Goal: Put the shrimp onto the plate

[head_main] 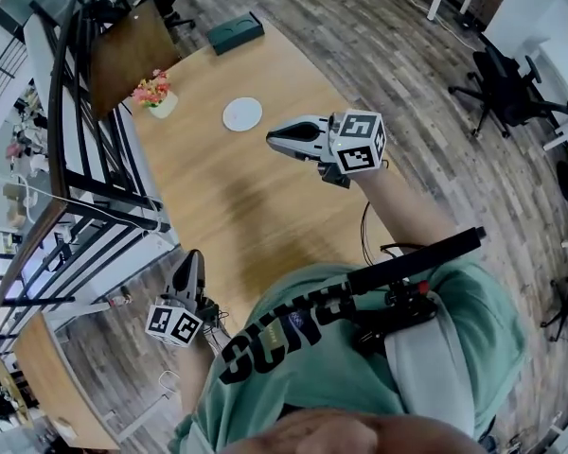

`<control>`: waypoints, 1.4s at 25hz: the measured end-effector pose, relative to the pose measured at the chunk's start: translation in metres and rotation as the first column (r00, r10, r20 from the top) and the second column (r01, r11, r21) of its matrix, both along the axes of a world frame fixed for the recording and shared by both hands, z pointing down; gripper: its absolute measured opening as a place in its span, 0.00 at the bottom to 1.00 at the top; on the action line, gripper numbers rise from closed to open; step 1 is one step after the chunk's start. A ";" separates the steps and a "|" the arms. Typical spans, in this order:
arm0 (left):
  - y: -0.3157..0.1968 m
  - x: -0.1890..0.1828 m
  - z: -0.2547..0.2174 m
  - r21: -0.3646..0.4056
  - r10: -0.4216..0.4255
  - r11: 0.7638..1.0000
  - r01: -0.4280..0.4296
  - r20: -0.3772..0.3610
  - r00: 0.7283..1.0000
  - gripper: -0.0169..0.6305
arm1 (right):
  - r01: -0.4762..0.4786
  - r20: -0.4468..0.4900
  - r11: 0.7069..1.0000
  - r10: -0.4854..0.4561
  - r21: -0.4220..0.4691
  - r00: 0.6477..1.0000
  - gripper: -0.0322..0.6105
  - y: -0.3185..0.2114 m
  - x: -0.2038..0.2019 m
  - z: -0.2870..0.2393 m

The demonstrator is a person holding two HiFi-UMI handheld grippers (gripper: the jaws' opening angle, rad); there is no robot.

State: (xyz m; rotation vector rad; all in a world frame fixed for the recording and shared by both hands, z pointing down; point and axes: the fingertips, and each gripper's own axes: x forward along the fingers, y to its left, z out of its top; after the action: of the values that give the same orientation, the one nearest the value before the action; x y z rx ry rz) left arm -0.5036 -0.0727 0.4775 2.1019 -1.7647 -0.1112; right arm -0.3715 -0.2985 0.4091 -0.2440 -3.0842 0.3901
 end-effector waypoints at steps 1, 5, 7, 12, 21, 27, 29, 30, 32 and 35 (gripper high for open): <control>-0.007 0.019 -0.006 0.005 0.000 1.000 0.000 0.001 1.000 0.03 | 0.005 0.007 1.000 -0.005 -0.008 1.000 0.06 -0.004 0.017 -0.001; -0.033 0.094 -0.032 0.054 0.022 0.998 -0.021 -0.018 1.000 0.03 | 0.028 0.016 0.999 -0.028 -0.027 0.999 0.06 -0.010 0.084 -0.002; -0.045 0.131 -0.038 0.068 0.036 0.997 -0.033 -0.035 0.999 0.03 | 0.041 0.009 0.999 -0.041 -0.029 0.999 0.06 -0.011 0.118 0.001; -0.060 0.203 -0.045 0.059 0.055 0.997 -0.053 -0.027 0.998 0.03 | 0.063 -0.001 0.997 -0.063 -0.050 0.998 0.06 -0.011 0.193 0.019; -0.046 0.230 -0.047 0.039 0.055 0.998 -0.056 0.010 0.998 0.03 | 0.092 0.015 0.992 -0.091 -0.086 0.996 0.06 0.014 0.227 0.040; -0.010 0.192 -0.052 0.091 0.072 0.993 -0.073 0.009 0.997 0.03 | 0.094 -0.009 0.995 -0.095 -0.046 0.995 0.06 0.059 0.190 0.027; 0.012 0.169 -0.055 0.105 0.067 0.992 -0.068 0.013 0.998 0.03 | 0.091 -0.013 0.995 -0.091 -0.033 0.996 0.06 0.080 0.169 0.018; 0.024 0.156 -0.057 0.110 0.063 0.992 -0.065 0.019 0.998 0.03 | 0.092 -0.012 0.995 -0.092 -0.028 0.996 0.06 0.091 0.157 0.013; 0.047 0.128 -0.059 0.117 0.055 0.991 -0.058 0.033 0.998 0.03 | 0.098 -0.006 0.995 -0.099 -0.017 0.995 0.06 0.116 0.134 0.005; 0.079 0.089 -0.059 0.123 0.048 0.991 -0.054 0.048 0.998 0.03 | 0.092 0.002 0.996 -0.092 -0.010 0.996 0.06 0.147 0.100 -0.005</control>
State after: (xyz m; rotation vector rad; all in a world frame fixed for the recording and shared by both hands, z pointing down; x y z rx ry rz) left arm -0.4148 0.0064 0.4187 2.2529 -1.7699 -0.1647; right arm -0.2719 -0.1515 0.4040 -0.3848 -3.0586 0.4017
